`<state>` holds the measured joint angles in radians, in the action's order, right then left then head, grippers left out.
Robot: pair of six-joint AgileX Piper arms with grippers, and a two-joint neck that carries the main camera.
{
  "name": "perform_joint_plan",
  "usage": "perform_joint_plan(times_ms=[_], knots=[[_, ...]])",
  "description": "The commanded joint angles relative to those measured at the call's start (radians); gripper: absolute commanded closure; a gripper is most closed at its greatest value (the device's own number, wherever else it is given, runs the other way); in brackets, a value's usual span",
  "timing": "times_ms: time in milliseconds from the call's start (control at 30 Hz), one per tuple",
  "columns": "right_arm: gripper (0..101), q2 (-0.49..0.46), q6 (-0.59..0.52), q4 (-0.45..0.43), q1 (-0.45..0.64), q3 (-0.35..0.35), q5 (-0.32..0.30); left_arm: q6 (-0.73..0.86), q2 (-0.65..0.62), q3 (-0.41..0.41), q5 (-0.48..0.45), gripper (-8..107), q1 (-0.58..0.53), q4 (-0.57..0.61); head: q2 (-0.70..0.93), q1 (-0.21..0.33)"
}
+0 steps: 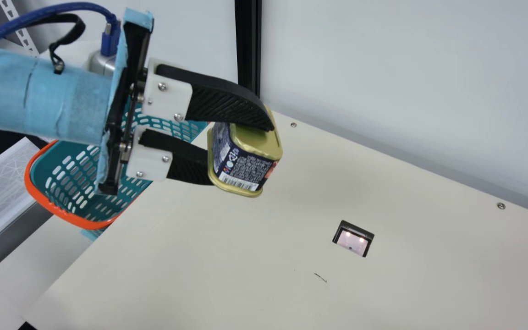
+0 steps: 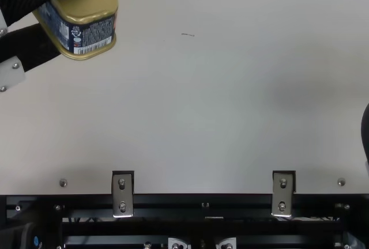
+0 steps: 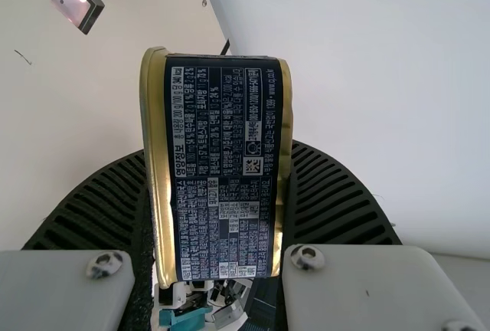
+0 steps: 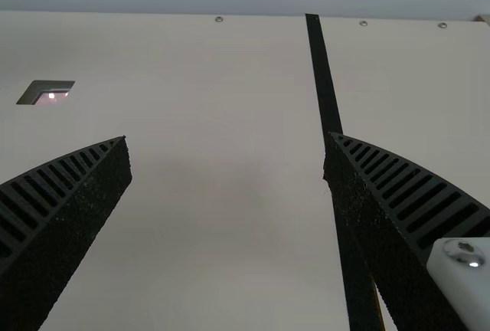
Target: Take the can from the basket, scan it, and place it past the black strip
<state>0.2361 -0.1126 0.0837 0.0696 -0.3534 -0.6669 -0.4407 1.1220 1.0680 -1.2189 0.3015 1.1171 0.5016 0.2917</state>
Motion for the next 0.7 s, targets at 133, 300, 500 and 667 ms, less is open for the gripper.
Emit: perform_joint_plan(times_ms=[133,300,500,667], knots=[[0,0.0,0.0,0.0,0.0,0.0,0.0,0.0,0.0,0.0,0.0,89,0.0,0.0,0.017,0.023],[0,0.0,0.0,0.0,0.0,0.0,0.0,0.0,0.0,0.0,0.0,89,0.0,0.0,0.017,0.023],[0,0.0,0.0,0.0,0.0,0.0,0.0,0.016,0.002,-0.003,0.003,89,0.002,-0.001,0.017,0.023],[0,0.0,0.0,0.0,0.0,0.0,0.0,0.051,-0.005,-0.002,0.06,89,-0.022,-0.043,0.017,0.023]])
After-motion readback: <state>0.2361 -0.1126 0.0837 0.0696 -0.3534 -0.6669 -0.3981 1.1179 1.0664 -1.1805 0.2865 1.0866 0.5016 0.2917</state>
